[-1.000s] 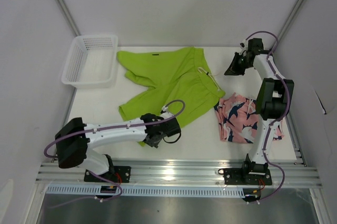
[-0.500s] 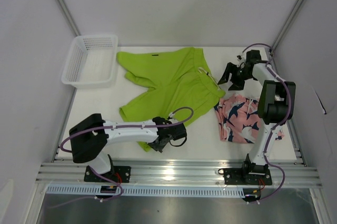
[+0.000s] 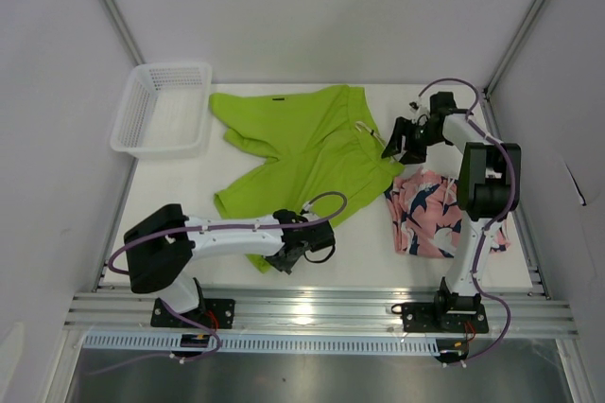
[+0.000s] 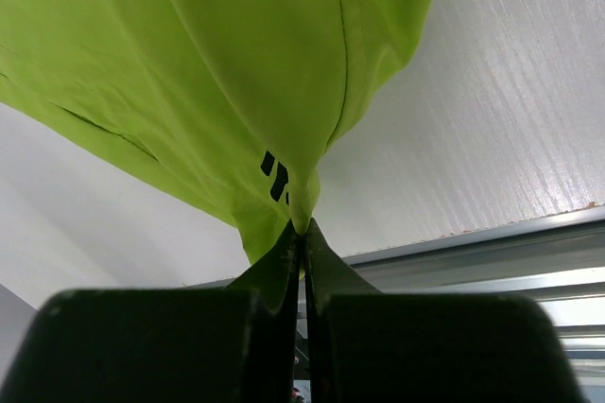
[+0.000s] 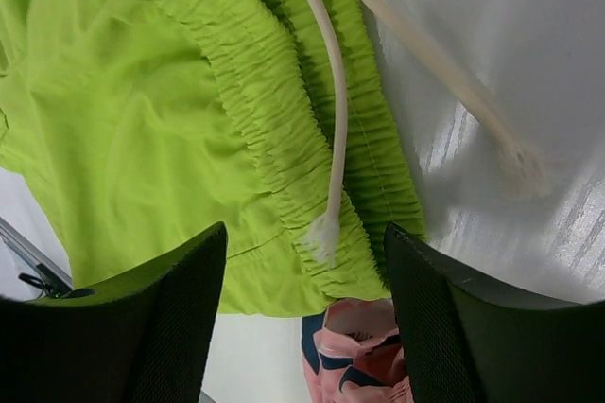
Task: Fold and stack the shorts
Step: Flatten the shorts out
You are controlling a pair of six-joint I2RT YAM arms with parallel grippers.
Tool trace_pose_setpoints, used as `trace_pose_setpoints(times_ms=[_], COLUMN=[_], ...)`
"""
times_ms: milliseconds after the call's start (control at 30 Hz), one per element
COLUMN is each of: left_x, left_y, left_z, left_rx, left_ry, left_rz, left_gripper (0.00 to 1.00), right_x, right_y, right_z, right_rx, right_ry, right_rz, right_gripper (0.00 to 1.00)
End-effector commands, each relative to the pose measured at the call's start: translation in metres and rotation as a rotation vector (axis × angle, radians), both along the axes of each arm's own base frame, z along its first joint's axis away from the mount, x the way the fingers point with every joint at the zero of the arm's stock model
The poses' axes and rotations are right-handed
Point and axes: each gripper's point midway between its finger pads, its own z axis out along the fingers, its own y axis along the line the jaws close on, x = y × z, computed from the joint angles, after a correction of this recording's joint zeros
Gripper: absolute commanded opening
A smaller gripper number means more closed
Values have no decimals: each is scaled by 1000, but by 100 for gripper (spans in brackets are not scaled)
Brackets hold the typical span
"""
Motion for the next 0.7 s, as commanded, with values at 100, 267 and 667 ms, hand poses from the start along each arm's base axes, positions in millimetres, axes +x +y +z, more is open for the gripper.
trace_pose_setpoints(times_ms=[100,267,667], left_x=[4,5,4], left_y=[-1,-1,4], left_z=[10,11,3], left_rx=[-19,-13,11], left_ry=[-4,-2,18], left_rz=[-7,-10,-1], left_gripper=[0,0,0], right_x=[-4,-13,-29], right_y=[-1,11,28], right_z=[-7,-8,-19], right_rx=[-26,56,165], right_ry=[17,35,90], right_rz=[45,94,164], right_gripper=[73,50,49])
